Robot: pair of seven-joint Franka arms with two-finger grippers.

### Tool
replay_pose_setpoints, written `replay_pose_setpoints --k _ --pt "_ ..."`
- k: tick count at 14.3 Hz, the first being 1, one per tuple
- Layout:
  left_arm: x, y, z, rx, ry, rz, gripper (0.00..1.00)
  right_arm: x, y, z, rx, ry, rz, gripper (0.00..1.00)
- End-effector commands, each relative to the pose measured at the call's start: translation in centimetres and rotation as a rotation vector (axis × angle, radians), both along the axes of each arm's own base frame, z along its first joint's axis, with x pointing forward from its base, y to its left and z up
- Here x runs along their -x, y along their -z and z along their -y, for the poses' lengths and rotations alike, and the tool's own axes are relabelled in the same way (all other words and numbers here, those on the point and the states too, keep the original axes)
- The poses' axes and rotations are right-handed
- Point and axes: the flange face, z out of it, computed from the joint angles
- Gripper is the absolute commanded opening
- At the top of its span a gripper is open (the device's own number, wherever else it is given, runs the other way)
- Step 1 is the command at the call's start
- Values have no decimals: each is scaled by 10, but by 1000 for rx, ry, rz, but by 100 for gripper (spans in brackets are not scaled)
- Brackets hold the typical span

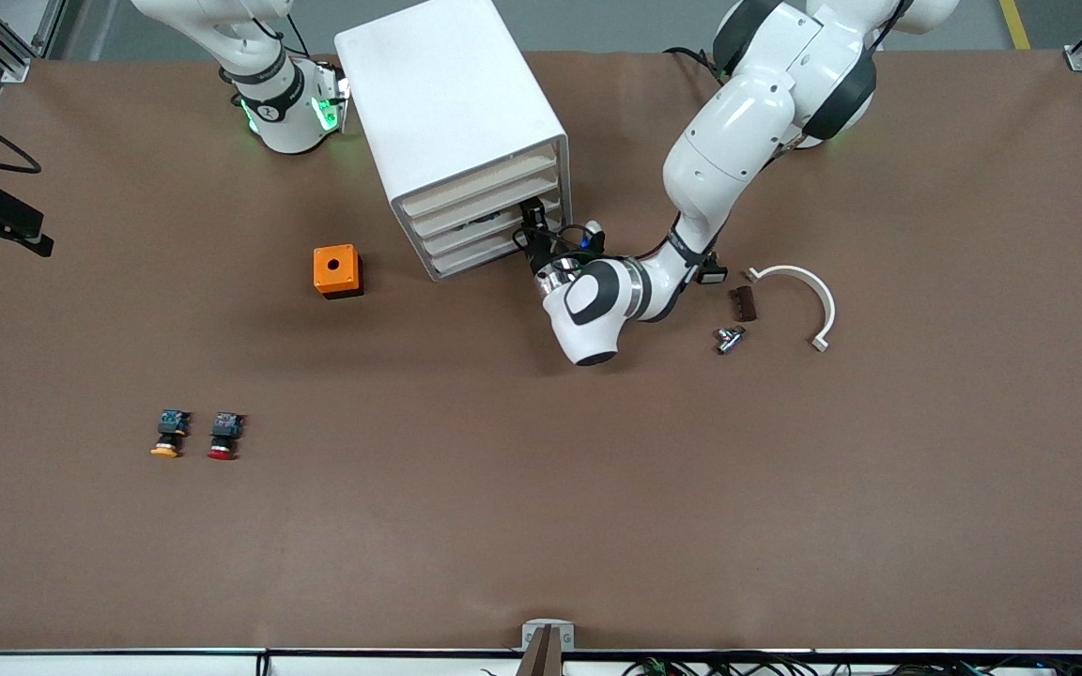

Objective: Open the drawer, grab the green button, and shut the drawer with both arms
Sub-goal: 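Pull the drawer out of the white cabinet with the left gripper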

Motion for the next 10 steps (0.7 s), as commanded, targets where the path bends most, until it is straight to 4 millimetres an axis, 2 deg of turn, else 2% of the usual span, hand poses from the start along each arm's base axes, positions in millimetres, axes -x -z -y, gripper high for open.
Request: replay_pose_setpoints --k 1,2,4,8,10 --pt "-5 -4 -1 -18 -16 -29 15 -7 4 1 14 -7 3 100" --pt "-6 -4 -3 -21 -17 -31 11 -14 13 1 12 -5 -4 100" --pt "-10 -5 -5 -23 -22 -25 6 -35 52 3 11 -3 -56 100" --pt "-25 -6 -14 -20 -53 -23 4 -39 53 1 6 -6 -57 100" --pt "-41 -7 -27 -15 -95 -27 5 -42 62 0 6 -9 -74 100"
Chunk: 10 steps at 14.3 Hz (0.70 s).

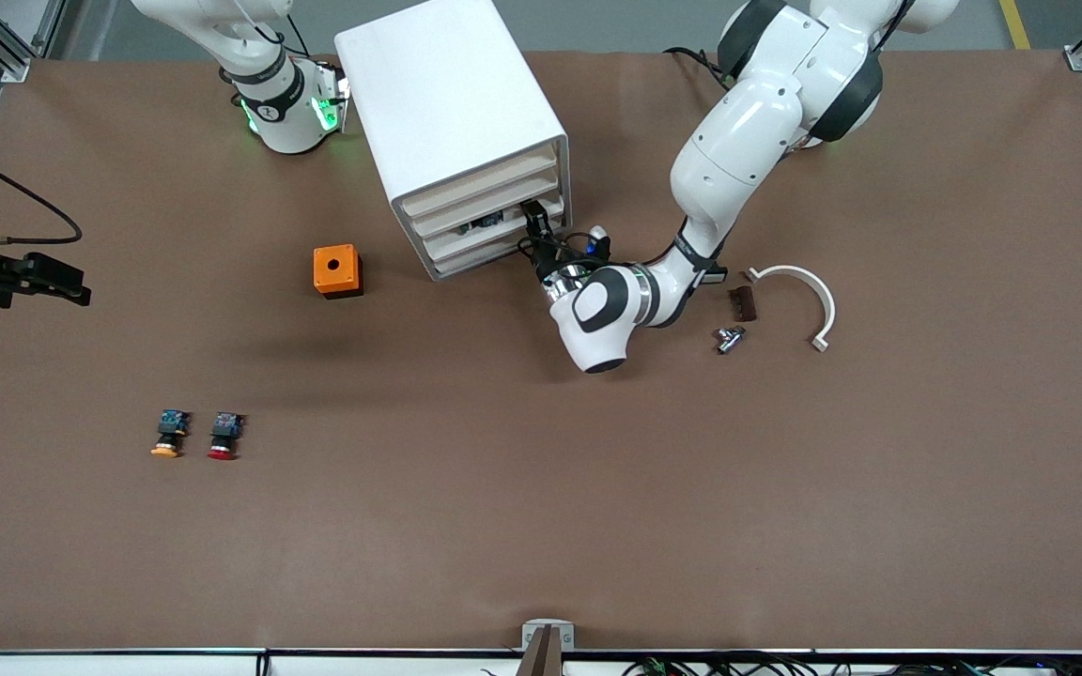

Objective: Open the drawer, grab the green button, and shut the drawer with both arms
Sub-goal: 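Pull the drawer out of the white cabinet with the left gripper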

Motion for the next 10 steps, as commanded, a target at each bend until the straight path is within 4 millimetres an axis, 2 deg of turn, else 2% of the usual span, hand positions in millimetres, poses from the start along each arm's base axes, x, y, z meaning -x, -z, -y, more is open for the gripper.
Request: replay_pose_setpoints --k 1,4,7,9,10 --pt "-28 -4 -17 23 -81 -14 5 -2 -5 -2 1 -9 -1 100" --pt "-58 -7 -40 30 -154 -9 7 -2 -5 -19 -40 19 0 100" --pt "-89 -7 -68 31 -237 4 9 -1 -3 -33 -86 251 -26 100" --pt "-105 -6 -85 25 -281 14 11 1 -2 -53 -73 250 -43 100" --pt "-112 -6 -91 23 -299 18 11 1 -3 -56 -64 241 -41 100"
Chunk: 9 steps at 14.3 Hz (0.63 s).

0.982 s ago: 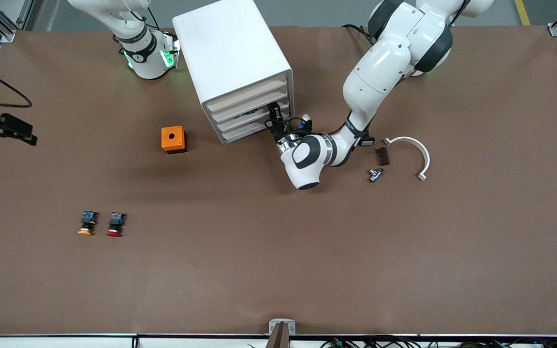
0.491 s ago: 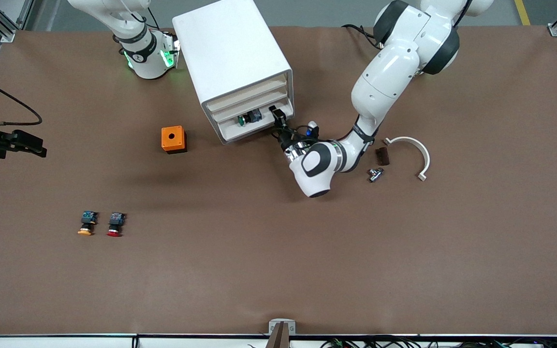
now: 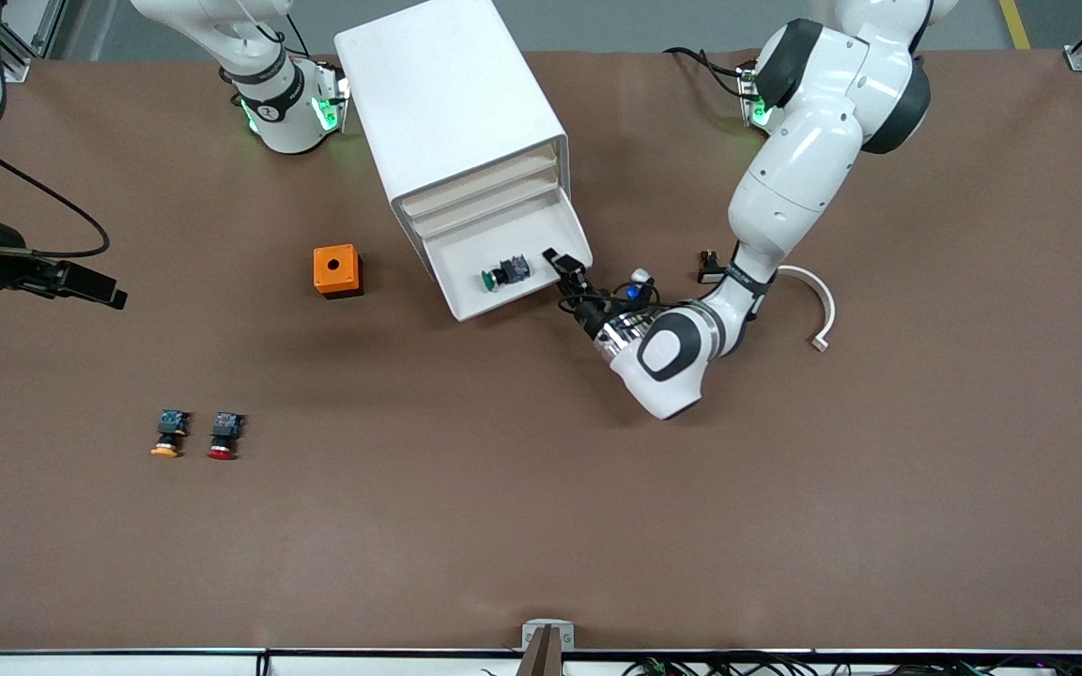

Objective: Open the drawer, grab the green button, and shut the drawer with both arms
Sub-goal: 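Pull the drawer out of the white cabinet with the left gripper, then move the right gripper over the open drawer toward the green button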

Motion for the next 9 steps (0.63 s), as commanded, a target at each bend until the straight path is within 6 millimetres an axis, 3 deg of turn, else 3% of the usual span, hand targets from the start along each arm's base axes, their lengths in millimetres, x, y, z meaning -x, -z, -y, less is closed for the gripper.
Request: replay_pose_setpoints --k 1,3,4,7,8,9 --pt "-21 -4 -15 13 -69 10 11 -1 -4 -12 2 8 -5 100" --pt "-27 -4 -21 10 -88 19 12 -2 -3 -18 -8 17 -1 100" --pt "-28 -3 -21 15 -89 24 20 -2 -5 -29 -8 3 2 100" --pt "-39 -3 -27 53 -123 114 87 -1 -6 -62 8 111 -6 100" --pt "-43 -6 -26 62 -130 143 98 0 -5 -76 13 123 -7 100" --pt "-51 -11 -27 85 -134 179 99 2 -5 -90 17 158 -10 100"
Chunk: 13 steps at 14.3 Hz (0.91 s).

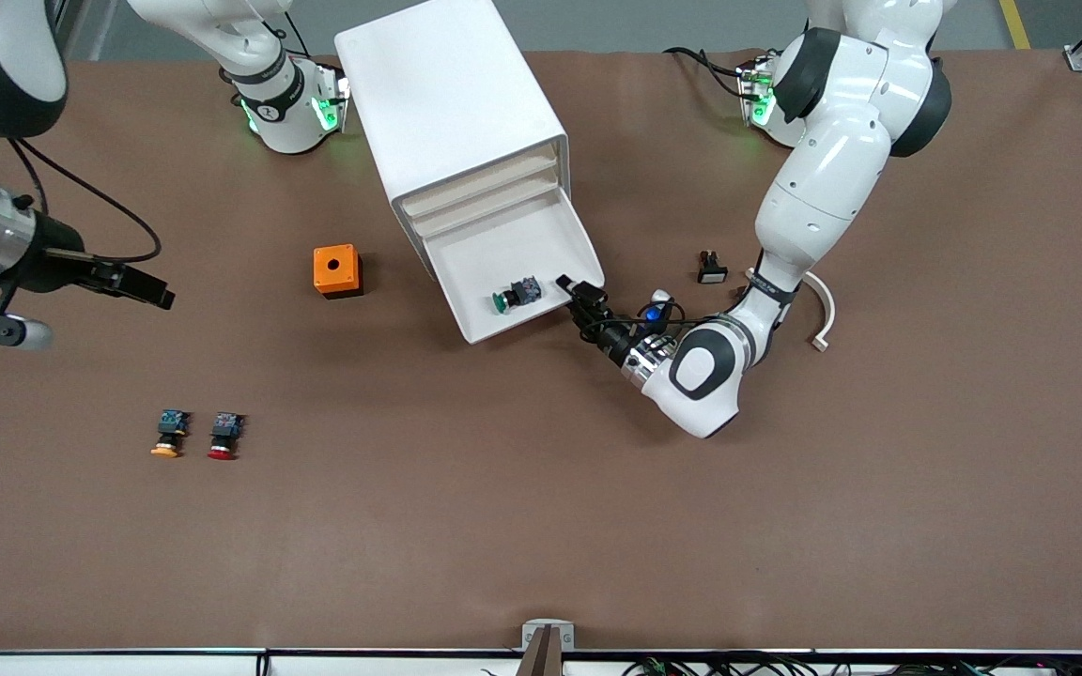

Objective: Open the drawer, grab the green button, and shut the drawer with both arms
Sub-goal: 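Move the right gripper over the open drawer toward the green button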

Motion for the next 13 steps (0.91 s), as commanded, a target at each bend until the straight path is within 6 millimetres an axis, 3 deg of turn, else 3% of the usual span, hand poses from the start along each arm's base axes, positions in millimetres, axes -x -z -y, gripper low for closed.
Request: replay_pose_setpoints --k 1,6,8,10,13 --pt "-21 -14 -6 76 -36 101 99 2 -4 -39 11 83 -2 100" --pt "-58 -47 -39 310 37 505 99 13 7 -108 35 207 -4 100" --pt "-77 -62 -57 376 97 680 99 18 22 -136 44 280 -2 100" --pt "-89 -77 -60 425 210 829 99 24 41 -165 54 343 6 100" --pt "-110 -104 -68 366 352 1023 99 30 75 -211 76 425 4 100"
